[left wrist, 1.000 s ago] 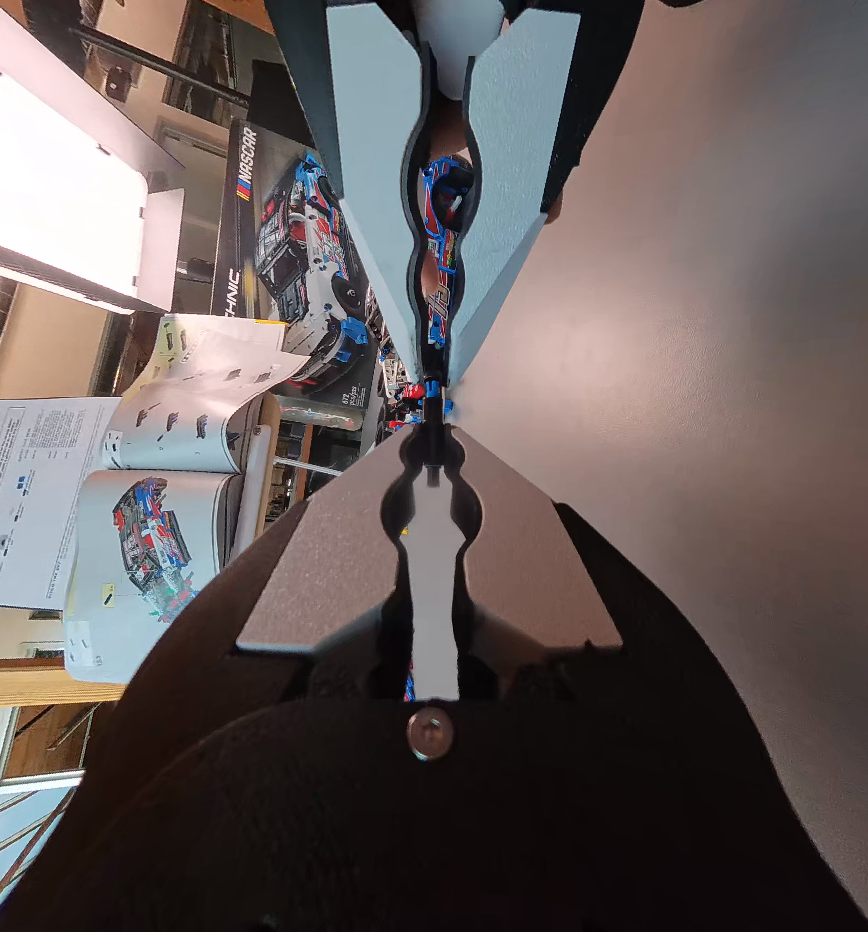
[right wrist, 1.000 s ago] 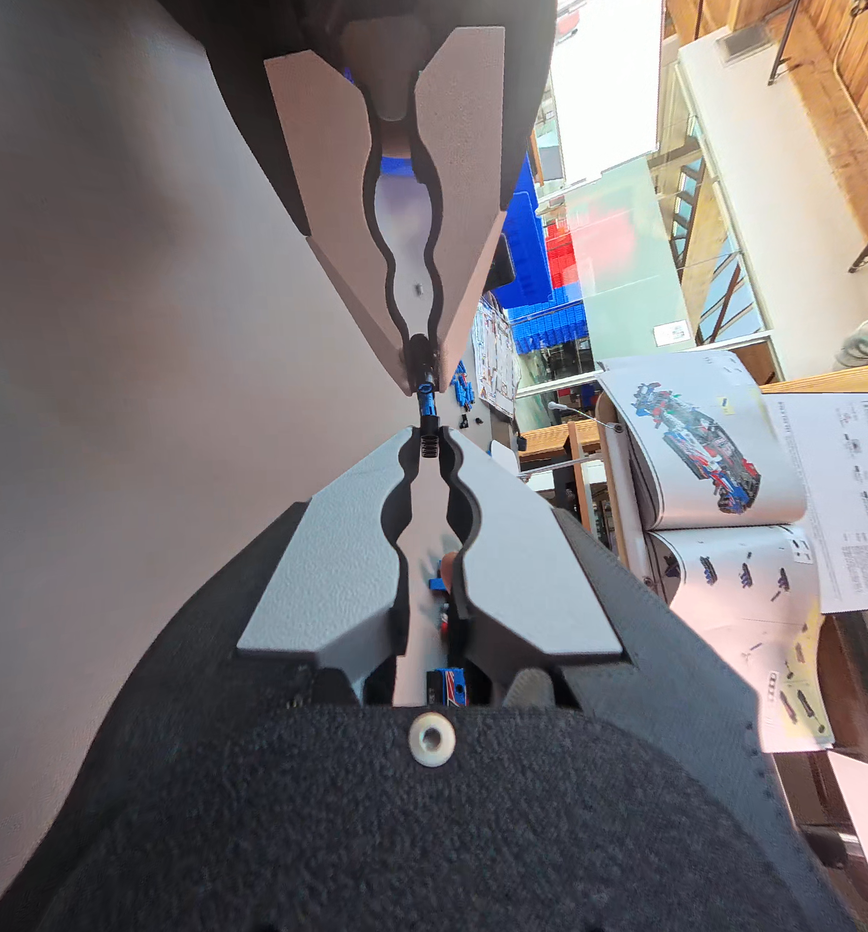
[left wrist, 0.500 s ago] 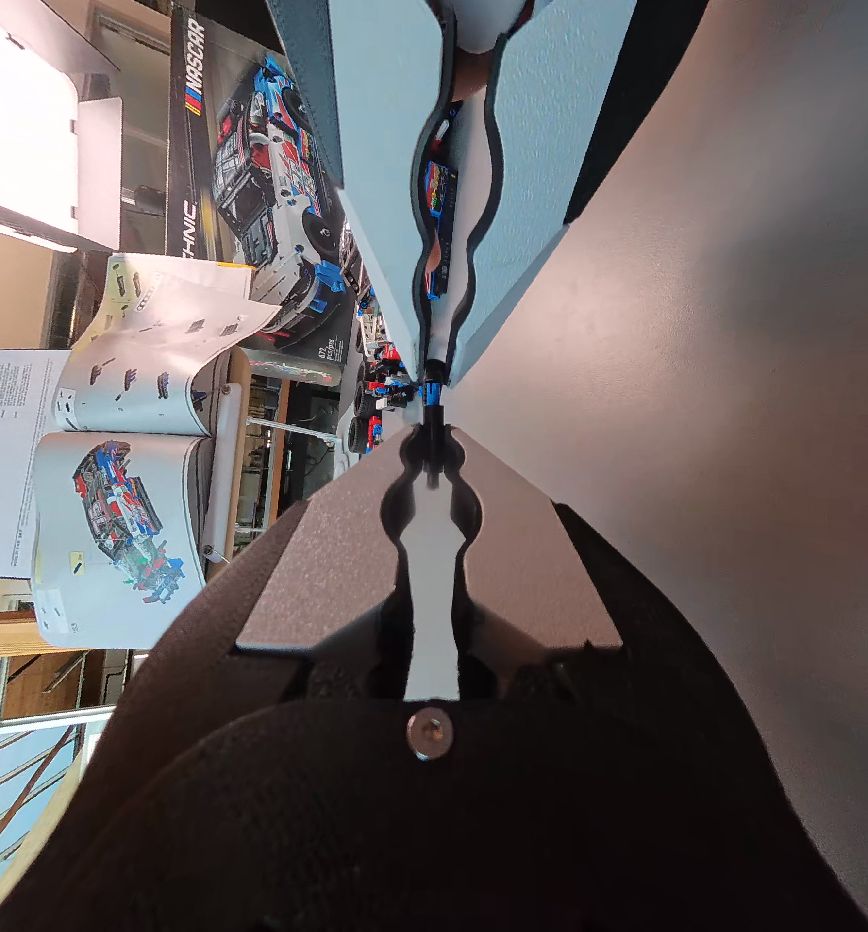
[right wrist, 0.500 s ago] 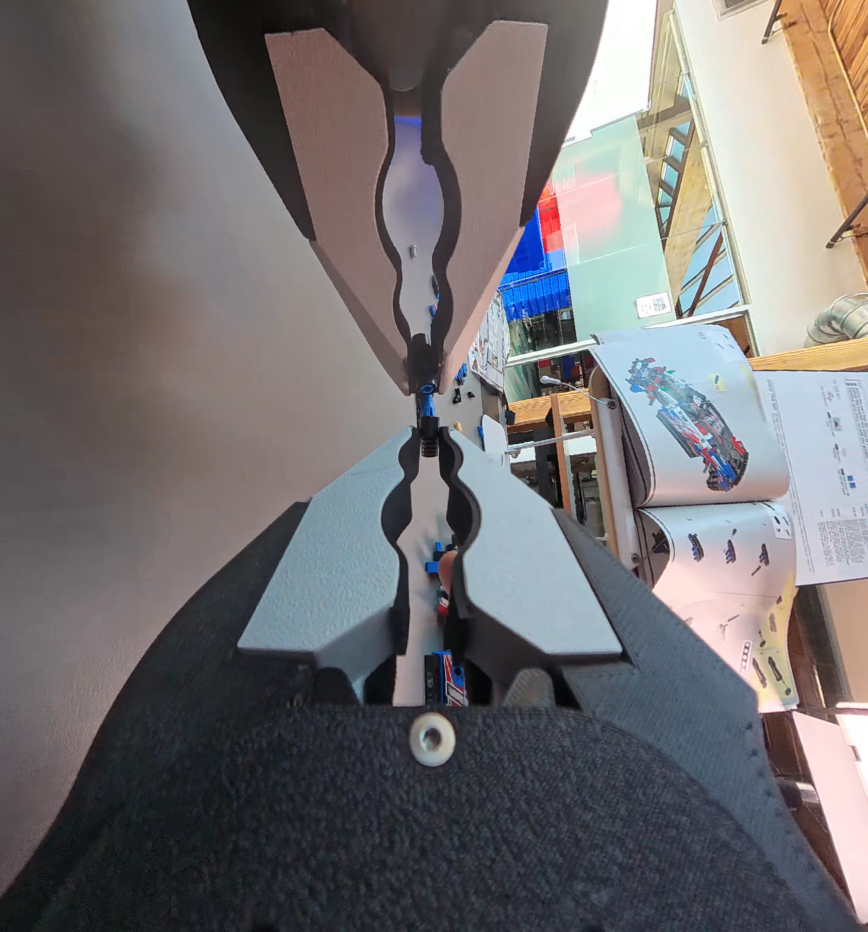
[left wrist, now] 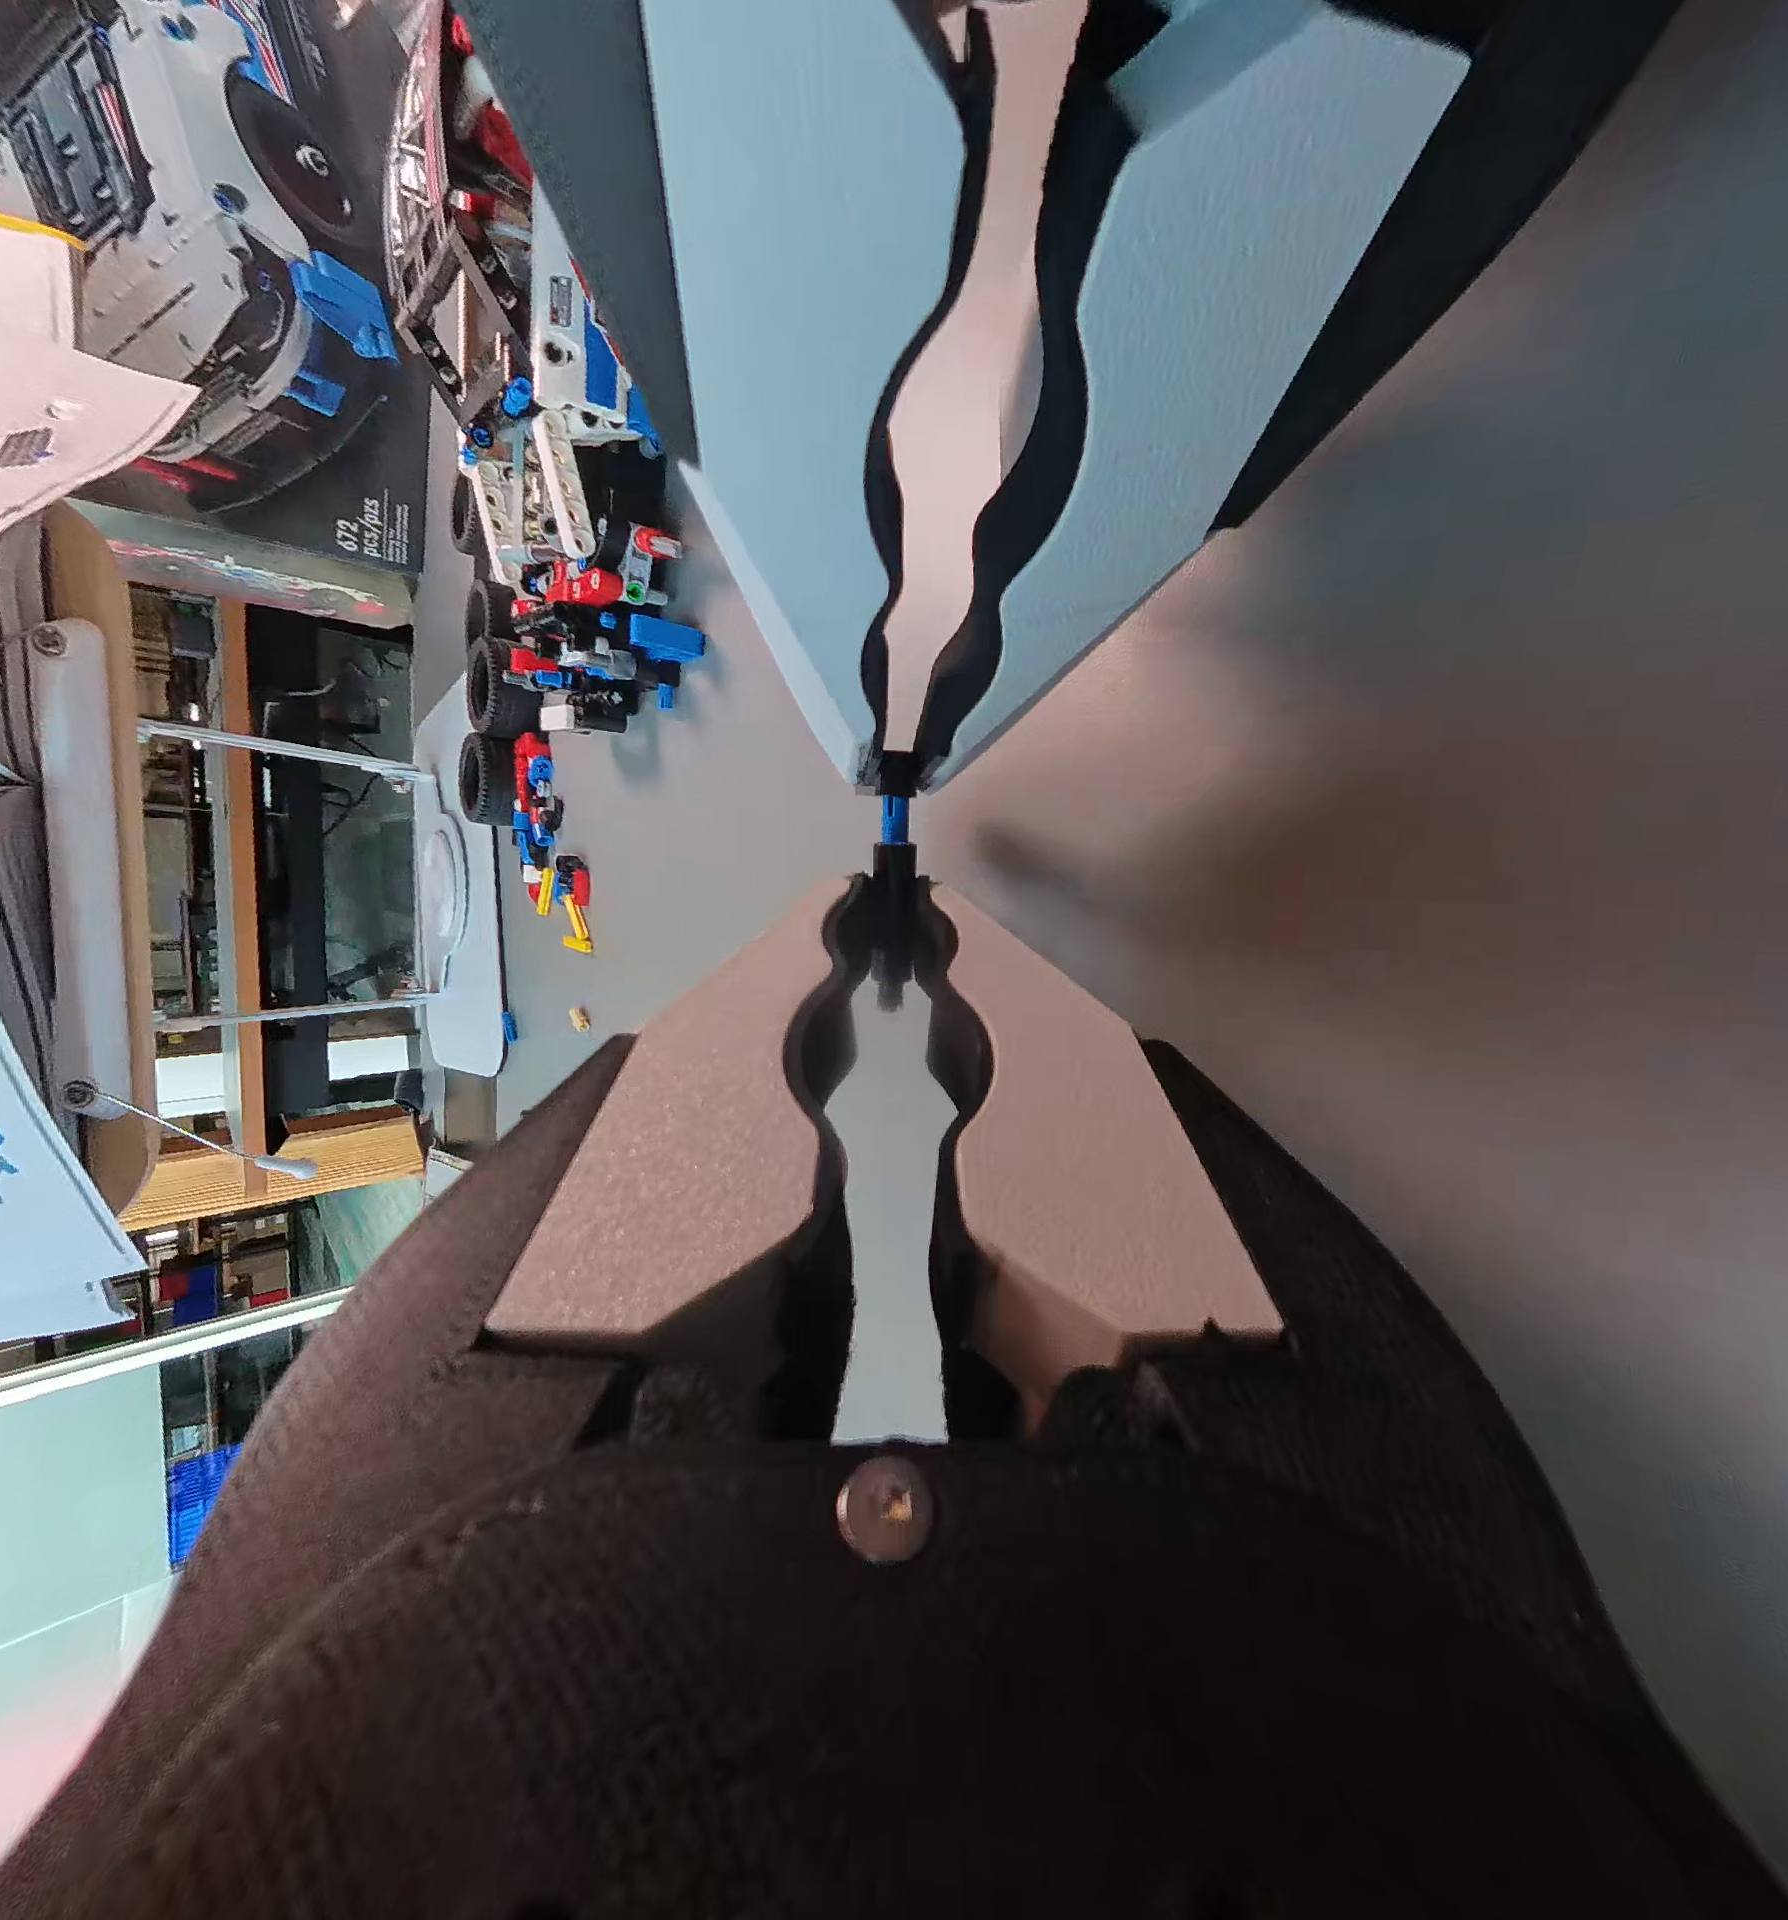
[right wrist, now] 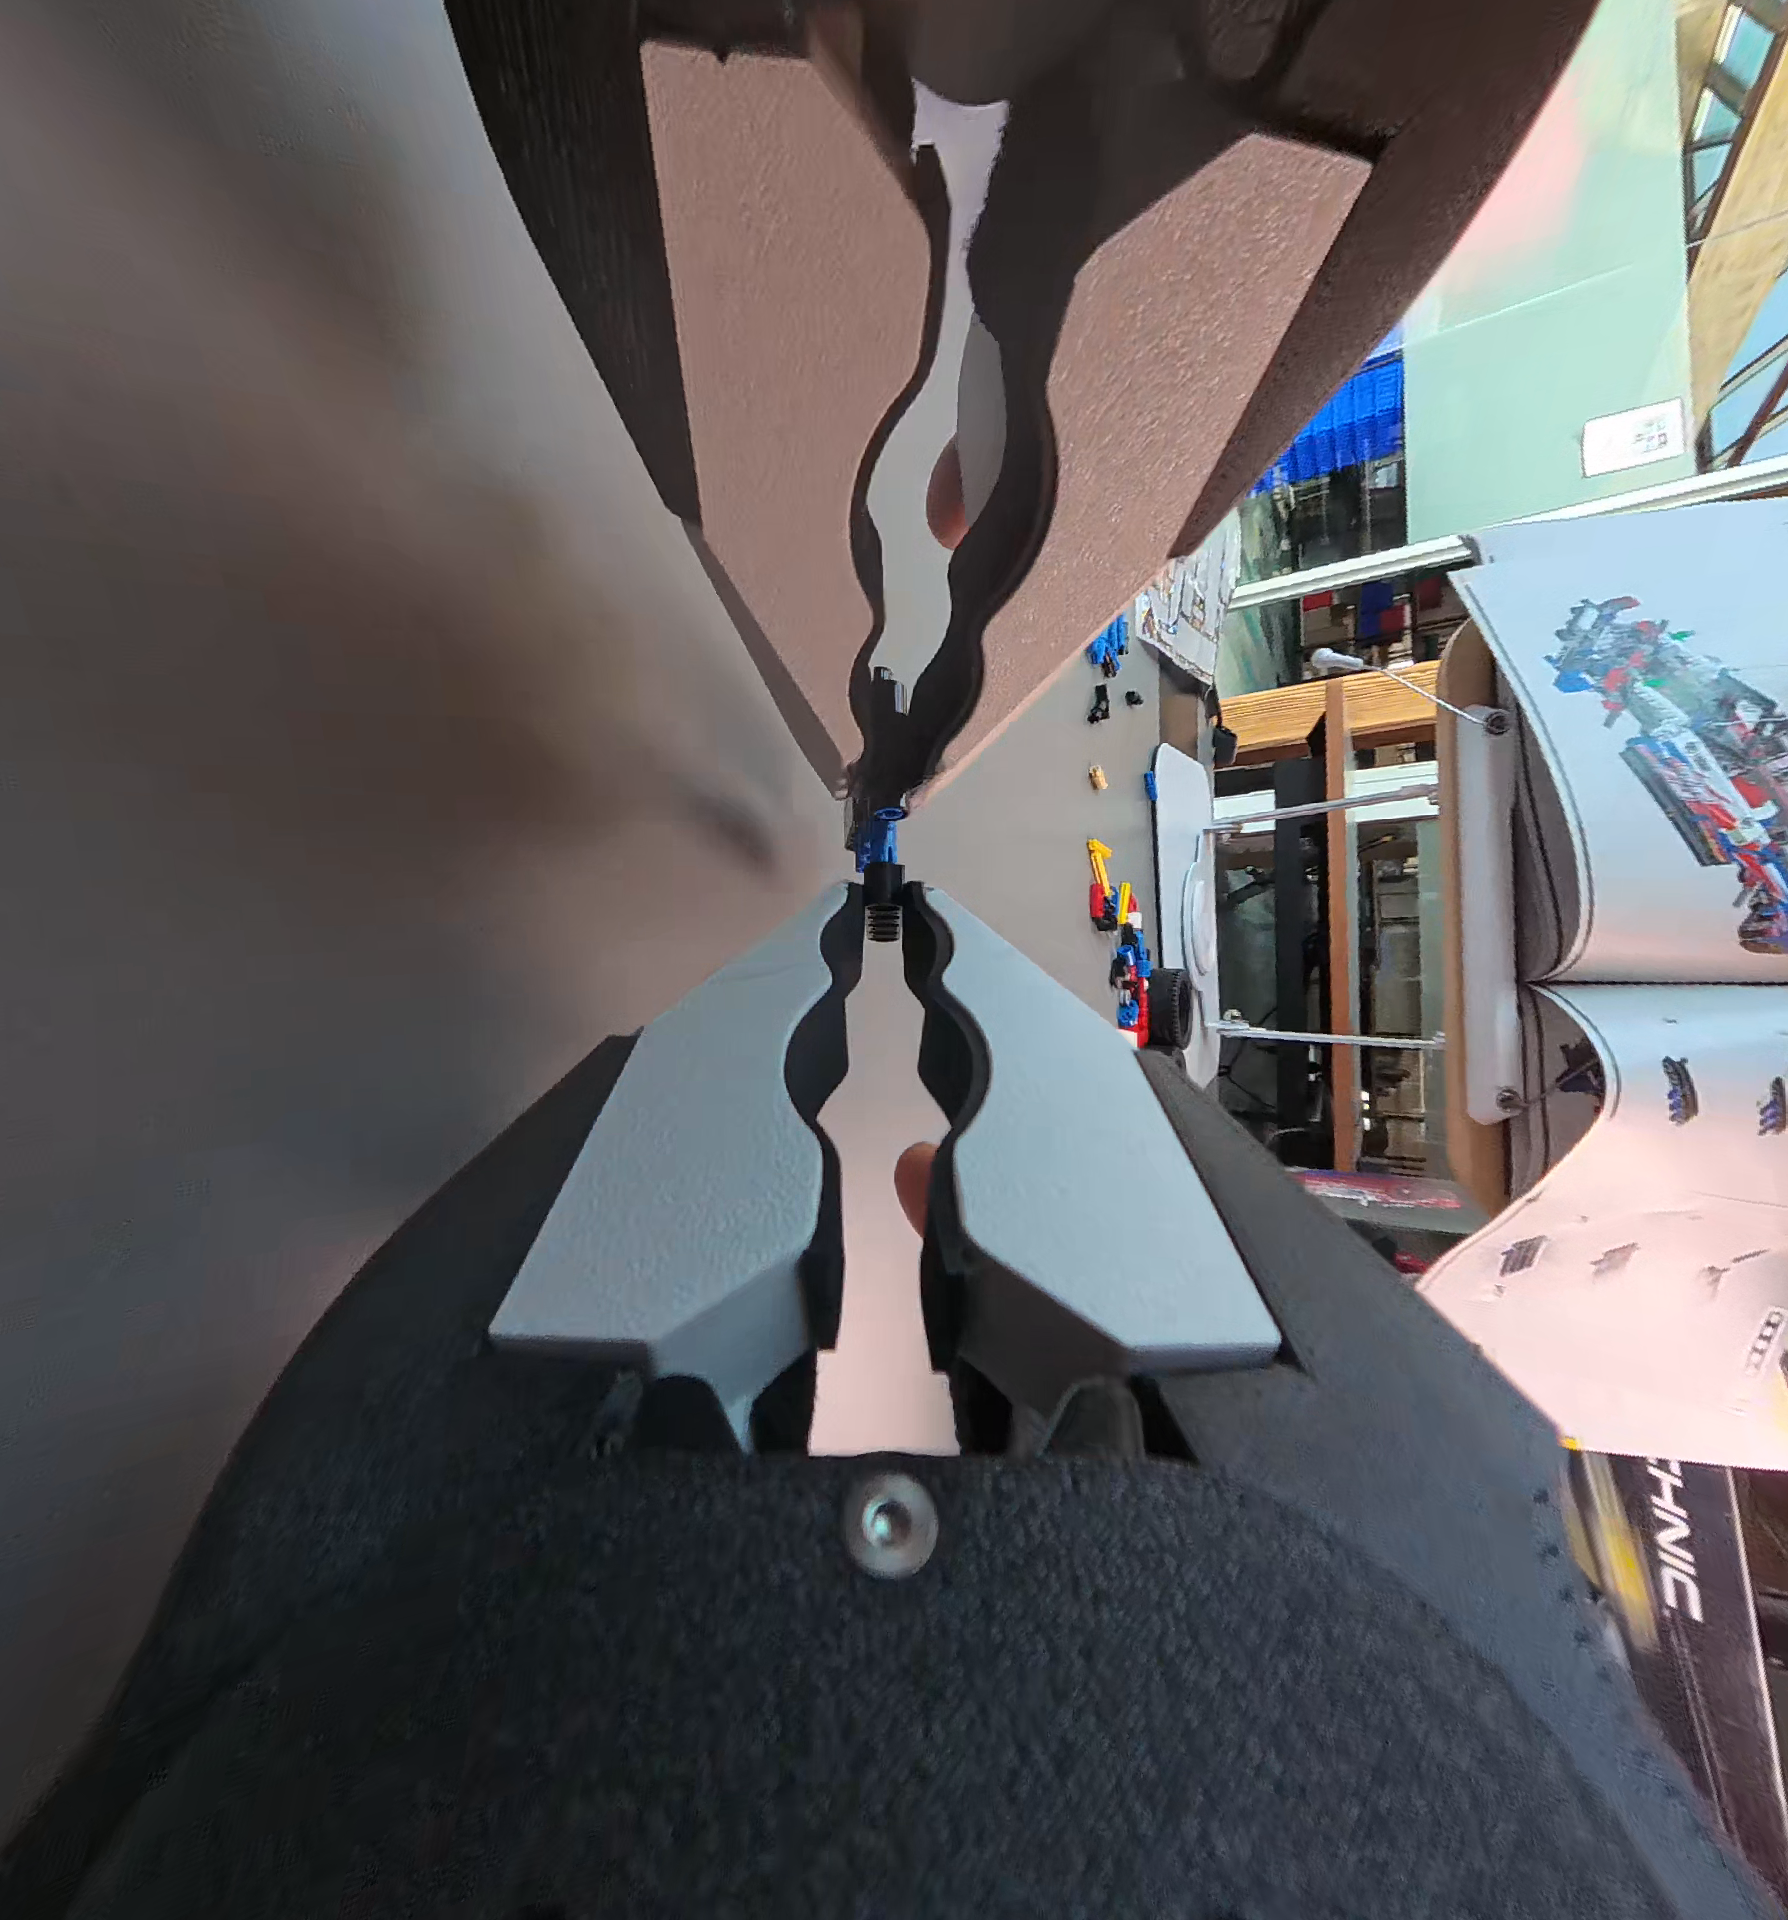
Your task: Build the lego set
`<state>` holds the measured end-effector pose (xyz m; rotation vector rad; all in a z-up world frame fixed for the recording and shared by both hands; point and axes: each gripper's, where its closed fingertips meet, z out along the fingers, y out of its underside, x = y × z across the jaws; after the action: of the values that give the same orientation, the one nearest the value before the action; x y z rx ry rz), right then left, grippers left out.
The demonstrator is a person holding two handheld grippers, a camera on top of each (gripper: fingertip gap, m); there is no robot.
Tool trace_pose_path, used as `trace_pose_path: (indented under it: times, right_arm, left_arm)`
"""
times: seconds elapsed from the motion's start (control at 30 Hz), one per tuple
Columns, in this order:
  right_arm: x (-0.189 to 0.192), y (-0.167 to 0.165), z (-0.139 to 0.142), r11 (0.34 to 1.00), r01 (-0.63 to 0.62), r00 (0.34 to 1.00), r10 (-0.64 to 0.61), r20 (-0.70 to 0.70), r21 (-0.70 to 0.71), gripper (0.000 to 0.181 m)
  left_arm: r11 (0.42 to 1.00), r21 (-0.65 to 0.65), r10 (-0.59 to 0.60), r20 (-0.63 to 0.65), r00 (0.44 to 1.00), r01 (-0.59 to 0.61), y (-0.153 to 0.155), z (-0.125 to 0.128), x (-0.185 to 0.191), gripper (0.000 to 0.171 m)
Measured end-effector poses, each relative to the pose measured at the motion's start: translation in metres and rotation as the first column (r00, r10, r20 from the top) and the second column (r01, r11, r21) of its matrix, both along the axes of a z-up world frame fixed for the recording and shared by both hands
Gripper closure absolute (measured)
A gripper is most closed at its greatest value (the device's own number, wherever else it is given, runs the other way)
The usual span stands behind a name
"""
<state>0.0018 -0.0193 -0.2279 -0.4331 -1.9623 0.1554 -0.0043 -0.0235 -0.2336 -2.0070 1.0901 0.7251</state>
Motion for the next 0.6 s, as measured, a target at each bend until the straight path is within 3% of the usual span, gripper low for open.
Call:
trace_pose_path:
  times: [0.13, 0.2, 0.33, 0.43, 0.53, 0.6]
  right_arm:
    - [0.002, 0.000, -0.002, 0.998, -0.010, 0.999, 0.013, 0.034, -0.068, 0.177]
    - [0.006, -0.003, -0.007, 0.986, -0.016, 0.995, 0.033, 0.097, -0.168, 0.176]
    - [0.010, -0.007, -0.007, 0.945, -0.025, 0.982, 0.084, 0.167, -0.327, 0.177]
    - [0.012, -0.013, -0.005, 0.876, 0.032, 0.952, 0.119, 0.281, -0.481, 0.177]
    - [0.012, -0.013, -0.008, 0.876, 0.117, 0.916, 0.087, 0.391, -0.468, 0.177]
    - [0.012, -0.011, -0.005, 0.876, 0.129, 0.905, 0.088, 0.417, -0.465, 0.177]
  left_arm:
    - [0.998, -0.062, 0.015, 0.026, 1.000, -0.013, -0.001, -0.002, 0.003, 0.167]
    - [0.996, -0.081, -0.027, -0.016, 0.999, 0.026, -0.002, -0.007, 0.006, 0.167]
    - [0.995, -0.097, -0.035, 0.013, 0.999, 0.036, -0.002, -0.006, 0.008, 0.167]
    - [0.993, -0.100, -0.054, 0.006, 0.999, 0.055, -0.002, -0.007, 0.011, 0.167]
    - [0.993, -0.114, -0.043, -0.031, 0.999, 0.039, -0.001, -0.008, 0.009, 0.166]
    - [0.992, -0.119, -0.038, 0.016, 0.999, 0.039, -0.001, -0.005, 0.009, 0.166]
